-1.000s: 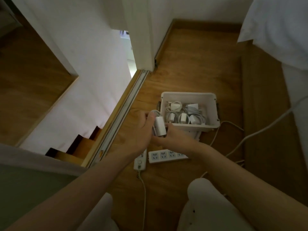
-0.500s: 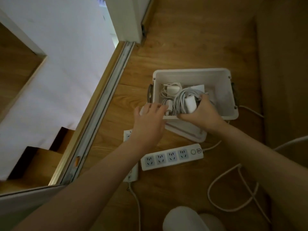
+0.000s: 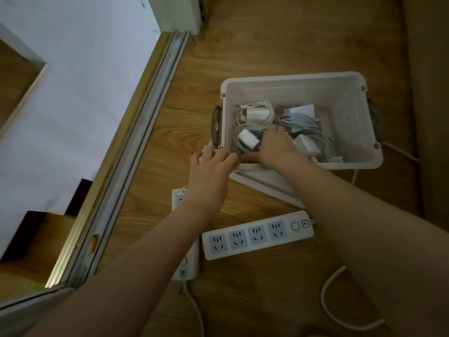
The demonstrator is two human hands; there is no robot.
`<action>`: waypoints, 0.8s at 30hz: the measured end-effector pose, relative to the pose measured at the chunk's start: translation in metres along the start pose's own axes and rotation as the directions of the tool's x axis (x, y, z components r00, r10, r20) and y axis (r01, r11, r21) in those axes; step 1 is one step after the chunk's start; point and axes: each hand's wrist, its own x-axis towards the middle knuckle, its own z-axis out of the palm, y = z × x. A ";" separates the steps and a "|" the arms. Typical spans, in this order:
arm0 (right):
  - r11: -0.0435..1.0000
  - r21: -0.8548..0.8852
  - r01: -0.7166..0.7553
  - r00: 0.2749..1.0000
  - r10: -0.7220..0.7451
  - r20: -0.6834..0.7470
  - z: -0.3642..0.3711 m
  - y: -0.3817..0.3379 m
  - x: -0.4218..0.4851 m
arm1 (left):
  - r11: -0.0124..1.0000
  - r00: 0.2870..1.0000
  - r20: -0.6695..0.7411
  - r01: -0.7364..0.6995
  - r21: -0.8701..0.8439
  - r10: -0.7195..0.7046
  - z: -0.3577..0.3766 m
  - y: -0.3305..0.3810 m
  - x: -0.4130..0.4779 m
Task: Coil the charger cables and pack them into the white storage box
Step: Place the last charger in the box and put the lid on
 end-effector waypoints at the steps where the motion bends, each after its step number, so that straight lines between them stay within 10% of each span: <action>1: 0.993 -0.120 -0.009 1.000 0.008 -0.008 0.000 -0.004 -0.001 | 1.000 1.000 -0.009 -0.006 0.000 0.006 0.001 -0.001 0.000; 8: 0.953 -0.297 0.059 0.996 -0.036 0.083 -0.006 -0.005 -0.004 | 1.000 0.997 -0.082 0.000 -0.008 0.000 0.005 0.000 -0.001; 17: 0.970 -0.030 0.242 0.966 -0.243 -0.089 -0.006 0.006 -0.032 | 1.000 0.994 -0.111 -0.004 -0.016 0.002 0.009 -0.001 -0.001; 21: 0.864 0.071 0.499 0.792 -0.421 -0.441 0.005 0.012 -0.065 | 0.999 0.990 -0.137 -0.037 -0.006 0.035 0.010 -0.003 -0.001; 24: 0.728 0.045 0.684 0.702 -0.641 -0.310 0.029 0.034 -0.097 | 0.997 0.980 -0.184 -0.079 0.016 0.080 0.011 -0.006 -0.001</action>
